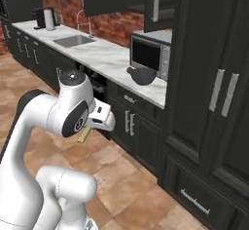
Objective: Pick the egg and butter from the fridge and place them by the bowl for mixing.
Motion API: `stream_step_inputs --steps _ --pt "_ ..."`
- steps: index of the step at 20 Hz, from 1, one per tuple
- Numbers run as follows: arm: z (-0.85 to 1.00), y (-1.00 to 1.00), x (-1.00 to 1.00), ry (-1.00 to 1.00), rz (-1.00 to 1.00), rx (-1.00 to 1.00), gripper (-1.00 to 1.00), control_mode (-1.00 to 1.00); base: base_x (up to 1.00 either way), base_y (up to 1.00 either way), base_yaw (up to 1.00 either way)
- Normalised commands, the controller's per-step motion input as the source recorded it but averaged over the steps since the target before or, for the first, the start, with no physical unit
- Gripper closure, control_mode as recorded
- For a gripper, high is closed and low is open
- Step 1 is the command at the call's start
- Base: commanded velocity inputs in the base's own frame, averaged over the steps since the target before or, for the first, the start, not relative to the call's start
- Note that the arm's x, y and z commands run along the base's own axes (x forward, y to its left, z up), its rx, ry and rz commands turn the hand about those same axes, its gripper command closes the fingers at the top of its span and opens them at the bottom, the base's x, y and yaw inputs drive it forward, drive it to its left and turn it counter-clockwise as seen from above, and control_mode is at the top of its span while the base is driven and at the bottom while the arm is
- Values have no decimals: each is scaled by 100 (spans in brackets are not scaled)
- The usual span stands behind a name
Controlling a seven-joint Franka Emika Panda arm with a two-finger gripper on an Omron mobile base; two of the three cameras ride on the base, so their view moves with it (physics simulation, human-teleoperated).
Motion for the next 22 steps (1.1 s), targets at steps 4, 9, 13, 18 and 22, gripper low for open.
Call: stream_step_inputs --steps 4,9,13,18,22 --pt "0 0 0 0 0 0 100 100 59 -3 61" --pt "0 0 0 0 0 0 100 100 62 -9 51" --pt "0 0 0 0 0 0 100 100 68 -15 40" --pt "0 0 0 0 0 0 100 100 73 -18 33" --pt "0 0 0 0 0 0 100 100 78 -30 15"
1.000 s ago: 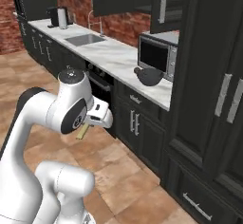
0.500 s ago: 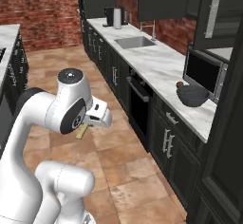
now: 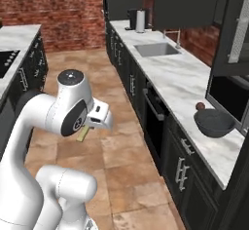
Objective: Pick the egg and butter from the fridge and place them by the bowl for mixing.
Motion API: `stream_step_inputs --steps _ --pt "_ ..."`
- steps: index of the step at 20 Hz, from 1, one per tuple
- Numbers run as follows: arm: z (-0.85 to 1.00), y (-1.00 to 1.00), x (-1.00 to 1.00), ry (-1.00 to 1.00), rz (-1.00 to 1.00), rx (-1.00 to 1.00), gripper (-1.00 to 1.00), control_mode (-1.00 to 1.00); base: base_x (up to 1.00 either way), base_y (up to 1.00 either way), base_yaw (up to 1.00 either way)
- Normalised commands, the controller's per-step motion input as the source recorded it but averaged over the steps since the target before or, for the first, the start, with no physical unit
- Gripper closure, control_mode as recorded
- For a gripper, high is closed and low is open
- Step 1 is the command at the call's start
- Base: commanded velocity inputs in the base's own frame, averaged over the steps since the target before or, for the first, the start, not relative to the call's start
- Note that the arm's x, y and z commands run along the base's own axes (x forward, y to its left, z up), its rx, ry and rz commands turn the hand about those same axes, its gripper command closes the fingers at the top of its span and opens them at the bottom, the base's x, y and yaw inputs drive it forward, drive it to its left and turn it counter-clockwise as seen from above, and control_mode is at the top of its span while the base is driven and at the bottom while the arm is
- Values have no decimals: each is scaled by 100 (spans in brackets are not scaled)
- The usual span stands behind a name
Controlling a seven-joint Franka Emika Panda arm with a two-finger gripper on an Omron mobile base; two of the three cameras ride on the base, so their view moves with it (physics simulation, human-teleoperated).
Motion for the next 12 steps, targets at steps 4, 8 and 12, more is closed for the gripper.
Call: stream_step_inputs --steps 4,8,12 --pt "0 0 0 0 0 0 100 100 83 -32 1" --pt "0 0 0 0 0 0 100 100 82 -27 0" --pt "0 0 0 0 0 0 100 100 82 -18 0"
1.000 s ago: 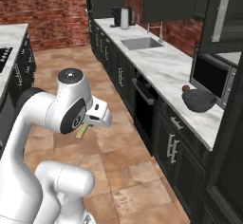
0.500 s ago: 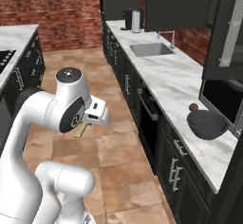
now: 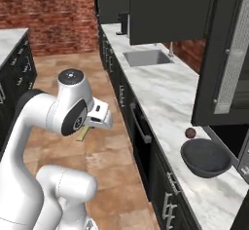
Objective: Pick the egg and butter from the fridge and place them by the bowl for mixing.
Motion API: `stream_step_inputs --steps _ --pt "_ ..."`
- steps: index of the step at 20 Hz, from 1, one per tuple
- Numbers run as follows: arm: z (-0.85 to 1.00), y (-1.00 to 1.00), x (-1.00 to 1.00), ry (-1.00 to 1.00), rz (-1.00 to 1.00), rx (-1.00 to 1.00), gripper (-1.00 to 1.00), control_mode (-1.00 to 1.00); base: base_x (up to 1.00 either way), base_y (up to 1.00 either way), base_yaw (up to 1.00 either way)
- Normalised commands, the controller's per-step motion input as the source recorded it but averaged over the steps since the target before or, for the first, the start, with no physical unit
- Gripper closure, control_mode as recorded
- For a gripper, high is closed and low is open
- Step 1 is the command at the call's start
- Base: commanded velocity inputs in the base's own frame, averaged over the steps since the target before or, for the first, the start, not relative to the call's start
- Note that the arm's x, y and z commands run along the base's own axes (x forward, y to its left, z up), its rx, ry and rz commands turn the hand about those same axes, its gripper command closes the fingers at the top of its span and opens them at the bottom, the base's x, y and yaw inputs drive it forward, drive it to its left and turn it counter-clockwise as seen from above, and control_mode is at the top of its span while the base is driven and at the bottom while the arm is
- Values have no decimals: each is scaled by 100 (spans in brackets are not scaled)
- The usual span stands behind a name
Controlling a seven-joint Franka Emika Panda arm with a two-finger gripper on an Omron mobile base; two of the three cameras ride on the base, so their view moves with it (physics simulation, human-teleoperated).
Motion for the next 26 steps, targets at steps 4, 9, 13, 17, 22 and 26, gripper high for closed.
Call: stream_step_inputs --steps 4,9,13,17,22,26 --pt "0 0 0 0 0 0 100 100 76 -8 -7" --pt "0 0 0 0 0 0 100 100 65 -2 -23" --pt "0 0 0 0 0 0 100 100 51 0 -42" --pt "0 0 0 0 0 0 100 100 35 0 -60" --pt "0 0 0 0 0 0 100 100 27 2 -70" --pt "0 0 0 0 0 0 100 100 28 2 -69"
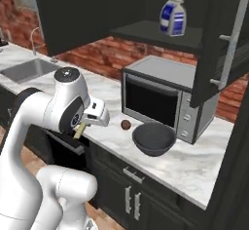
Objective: Pick the egg and butter from the fridge and place them by the bowl for mixing.
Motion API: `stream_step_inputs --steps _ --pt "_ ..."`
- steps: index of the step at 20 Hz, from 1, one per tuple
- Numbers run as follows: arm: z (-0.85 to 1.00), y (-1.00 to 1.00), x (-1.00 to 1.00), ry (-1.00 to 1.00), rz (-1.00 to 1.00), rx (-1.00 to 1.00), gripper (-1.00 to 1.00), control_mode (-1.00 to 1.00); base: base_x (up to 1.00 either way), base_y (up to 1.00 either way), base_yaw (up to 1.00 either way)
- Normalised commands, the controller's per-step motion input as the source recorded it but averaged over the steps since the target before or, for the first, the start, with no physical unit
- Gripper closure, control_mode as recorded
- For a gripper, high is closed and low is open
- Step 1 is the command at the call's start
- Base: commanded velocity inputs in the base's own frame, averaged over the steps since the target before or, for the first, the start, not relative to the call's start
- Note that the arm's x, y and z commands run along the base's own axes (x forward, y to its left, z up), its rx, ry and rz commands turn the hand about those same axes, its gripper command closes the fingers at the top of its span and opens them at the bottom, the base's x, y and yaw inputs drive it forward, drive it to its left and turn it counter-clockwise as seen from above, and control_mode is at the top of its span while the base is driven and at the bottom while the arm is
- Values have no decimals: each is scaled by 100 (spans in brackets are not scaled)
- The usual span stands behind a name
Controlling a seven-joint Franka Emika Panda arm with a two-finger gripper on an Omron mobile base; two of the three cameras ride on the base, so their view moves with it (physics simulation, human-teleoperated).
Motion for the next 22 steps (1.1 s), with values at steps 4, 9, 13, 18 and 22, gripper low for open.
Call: stream_step_inputs --steps 4,9,13,18,22 --pt "0 0 0 0 0 0 100 100 31 13 -64" --pt "0 0 0 0 0 0 100 100 32 32 -13" --pt "0 0 0 0 0 0 100 100 43 21 -6" --pt "0 0 0 0 0 0 100 100 52 12 -40" --pt "0 0 0 0 0 0 100 100 44 8 -54"
